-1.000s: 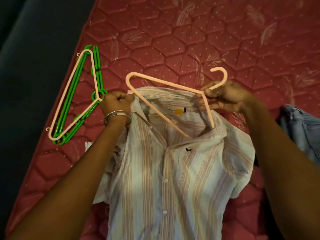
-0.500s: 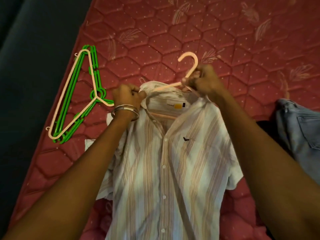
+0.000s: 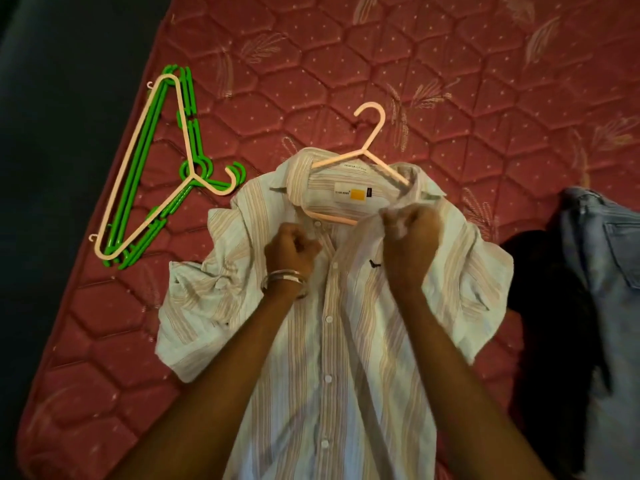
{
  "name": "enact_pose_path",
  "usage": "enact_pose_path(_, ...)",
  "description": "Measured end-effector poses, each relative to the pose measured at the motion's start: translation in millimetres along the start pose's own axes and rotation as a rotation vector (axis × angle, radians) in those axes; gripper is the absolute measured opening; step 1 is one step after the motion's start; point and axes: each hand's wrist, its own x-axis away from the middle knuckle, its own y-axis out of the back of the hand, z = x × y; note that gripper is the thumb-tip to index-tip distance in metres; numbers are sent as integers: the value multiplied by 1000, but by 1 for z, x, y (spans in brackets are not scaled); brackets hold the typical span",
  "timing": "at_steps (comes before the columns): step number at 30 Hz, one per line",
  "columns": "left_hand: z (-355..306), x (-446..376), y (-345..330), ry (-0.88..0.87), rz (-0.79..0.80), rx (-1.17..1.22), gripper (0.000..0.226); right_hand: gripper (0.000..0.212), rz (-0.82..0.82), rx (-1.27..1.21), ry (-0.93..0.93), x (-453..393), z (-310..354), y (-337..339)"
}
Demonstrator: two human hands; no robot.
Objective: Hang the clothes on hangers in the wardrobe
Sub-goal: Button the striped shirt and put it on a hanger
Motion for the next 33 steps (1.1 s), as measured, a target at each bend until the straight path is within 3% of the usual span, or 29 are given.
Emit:
enact_pose_path(3,18,26,-14,-44,120,-257,20,22,441,49,-78,53,-27,-14)
enact_pose_path(5,24,47,-20,21,244,-483,32,24,558,124,-106,73,-42,-20)
enact_pose_path(7,34,67,-24,84,305,-595,37,32,541,212,-105,90,-51,-19)
enact_pose_path(8,41,75,-26,108,304,-580,36,40,489,372,-75,102,-55,-16)
enact_pose_path(10,50,86,-27,126,222,-438,29,61,409,724,-88,124,-59,-11)
enact_pose_path(11,52,89,-26,136,180,-341,24,62,404,780,-107,133,-60,-8)
enact_pose_path(13,58,95,-22,159,154,-145,21,37,487,607,-155,138,-65,-3)
enact_pose_path(15,61,105,-13,211,231,59,40,15,539,326,-147,134,-69,8)
enact_pose_path(18,72,126,2,357,407,234,61,7,491,79,-121,133,-66,39)
enact_pose_path(21,77,164,17,446,511,50,65,12,769,153,-216,157,-67,66)
enact_pose_path(24,80,195,24,461,589,-243,66,36,1066,410,-299,180,-79,79)
enact_pose_path(27,77,200,28,316,443,-308,45,32,983,373,-311,182,-70,84)
enact_pose_path(30,71,183,32,67,100,-160,12,18,582,105,-151,177,-56,73)
enact_pose_path(33,73,143,18,44,-7,-52,21,15,459,37,-61,166,-43,44)
